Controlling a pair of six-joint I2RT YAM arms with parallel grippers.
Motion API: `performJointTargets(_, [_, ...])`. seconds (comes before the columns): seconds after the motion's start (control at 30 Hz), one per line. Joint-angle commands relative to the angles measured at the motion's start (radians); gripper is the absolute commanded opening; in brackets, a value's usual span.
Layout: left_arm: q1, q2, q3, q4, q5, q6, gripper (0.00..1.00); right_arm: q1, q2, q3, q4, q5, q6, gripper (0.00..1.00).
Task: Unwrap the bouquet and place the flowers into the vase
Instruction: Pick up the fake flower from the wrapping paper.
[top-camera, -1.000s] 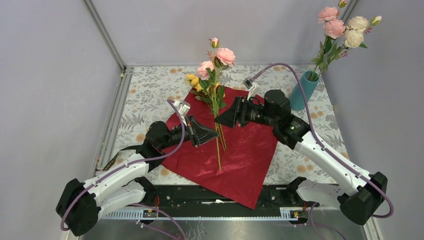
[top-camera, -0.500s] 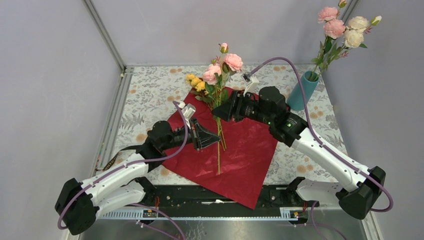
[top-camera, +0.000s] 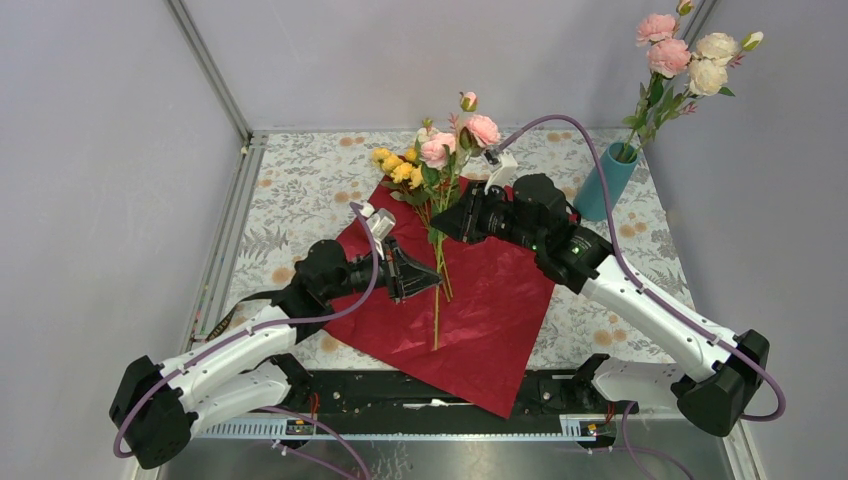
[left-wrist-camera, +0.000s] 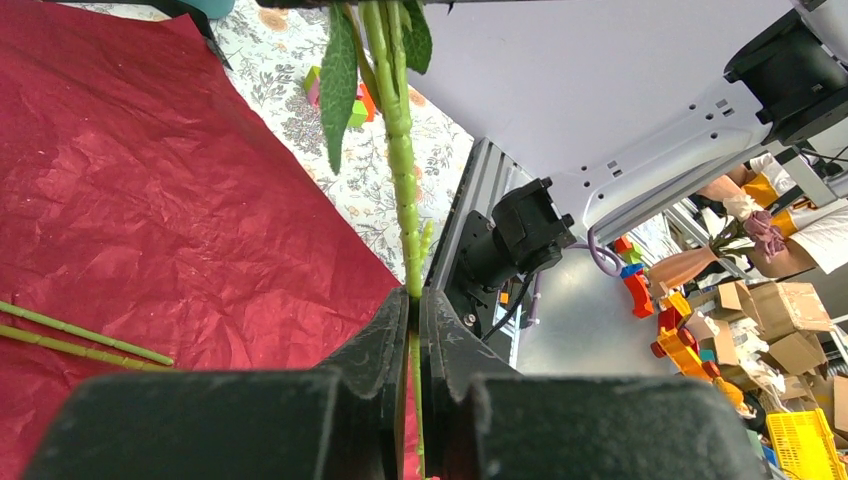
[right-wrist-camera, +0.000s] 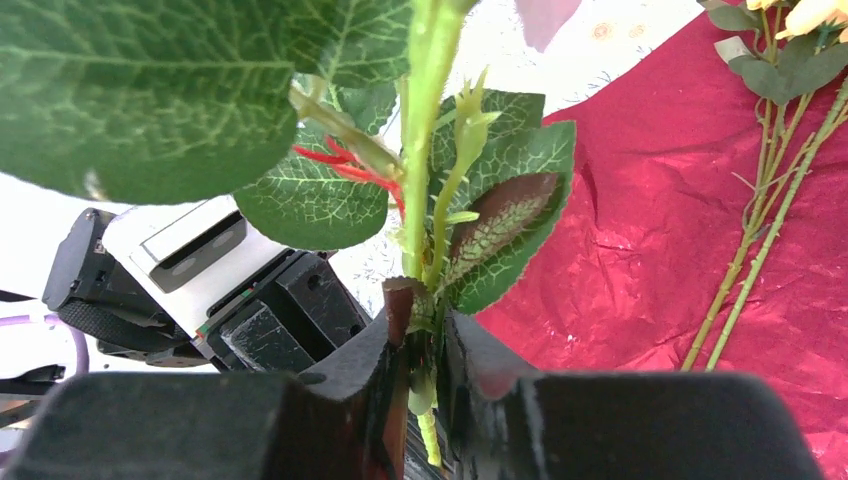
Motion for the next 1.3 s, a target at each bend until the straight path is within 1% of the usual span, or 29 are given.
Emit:
performJointTargets(0.0, [-0.007,-0.012,0.053,0.026,-0.009,0.027,0.00,0.012,-0.019,0.028,0.012,0.037,-0.021,0.13])
performJointTargets(0.07, [-0.007,-0.007,0.057,0.021,-0.011,0.022,0.00,0.013,-0.024,0.023,0.013,0.043,-0.025,0.03])
performJointTargets(0.1, [-0.007,-0.006,0.060,0.020,-0.011,0.019,0.00,0.014,-0.028,0.020,0.012,0.046,-0.026,0.00])
performJointTargets(0.17, [-0.007,-0.002,0.070,0.005,-0.021,0.017,0.00,0.015,-0.035,0.013,0.015,0.055,-0.029,0.00])
performJointTargets(0.2, [-0.006,-0.002,0.076,-0.005,-0.026,0.018,0.03,0.015,-0.040,0.009,0.016,0.060,-0.031,0.00])
performJointTargets(0.23, [-0.007,0.000,0.082,-0.018,-0.032,0.017,0.09,0.015,-0.045,0.006,0.017,0.064,-0.034,0.00])
performJointTargets(0.27, [-0.007,0.002,0.090,-0.029,-0.039,0.016,0.18,0.018,-0.051,0.004,0.019,0.069,-0.037,0.00])
performJointTargets(0.3, [-0.007,0.003,0.096,-0.045,-0.048,0.018,0.30,0.019,-0.057,0.003,0.018,0.075,-0.041,0.00])
performJointTargets(0.33, [-0.006,0.004,0.106,-0.068,-0.057,0.027,0.45,0.021,-0.064,0.004,0.015,0.077,-0.050,0.00])
performJointTargets(0.4, [-0.004,0.004,0.132,-0.143,-0.085,0.060,0.68,0.028,-0.077,0.019,-0.018,0.098,-0.082,0.00])
performJointTargets(0.43, [-0.001,0.001,0.148,-0.179,-0.094,0.074,0.76,0.033,-0.085,0.028,-0.035,0.110,-0.098,0.00])
performJointTargets(0.5, [0.017,-0.008,0.178,-0.250,-0.095,0.103,0.83,0.036,-0.102,0.043,-0.073,0.142,-0.127,0.00])
performJointTargets(0.6, [0.074,-0.034,0.230,-0.374,-0.065,0.138,0.88,0.036,-0.131,0.063,-0.142,0.236,-0.177,0.00])
performJointTargets(0.67, [0.148,-0.043,0.270,-0.468,-0.020,0.161,0.90,0.034,-0.142,0.082,-0.198,0.319,-0.212,0.00])
performJointTargets(0.77, [0.298,-0.046,0.338,-0.620,0.022,0.229,0.91,0.013,-0.136,0.138,-0.295,0.403,-0.259,0.00])
performJointTargets(0.83, [0.398,-0.035,0.381,-0.724,0.028,0.284,0.92,-0.027,-0.137,0.152,-0.320,0.407,-0.282,0.00])
performJointTargets(0.87, [0.447,-0.025,0.401,-0.770,0.025,0.312,0.92,-0.073,-0.139,0.152,-0.322,0.392,-0.285,0.00])
performJointTargets(0.9, [0.500,-0.013,0.425,-0.829,0.007,0.349,0.92,-0.123,-0.142,0.151,-0.321,0.363,-0.281,0.00])
performJointTargets(0.93, [0.534,-0.003,0.448,-0.878,-0.068,0.368,0.92,-0.173,-0.144,0.151,-0.322,0.327,-0.273,0.00])
performJointTargets(0.97, [0.555,0.001,0.459,-0.901,-0.180,0.373,0.93,-0.221,-0.146,0.150,-0.322,0.296,-0.271,0.00])
performJointTargets(1.0, [0.585,-0.003,0.454,-0.896,-0.210,0.377,0.94,-0.262,-0.148,0.150,-0.322,0.285,-0.275,0.00])
performJointTargets(1.1, [0.708,-0.039,0.394,-0.815,-0.226,0.327,0.94,-0.380,-0.145,0.159,-0.321,0.285,-0.306,0.00])
performJointTargets(1.17, [0.785,-0.048,0.373,-0.801,-0.252,0.313,0.94,-0.468,-0.134,0.173,-0.311,0.267,-0.315,0.00])
performJointTargets(1.27, [0.798,-0.044,0.402,-0.863,-0.397,0.376,0.94,-0.555,-0.107,0.223,-0.306,0.300,-0.343,0.00])
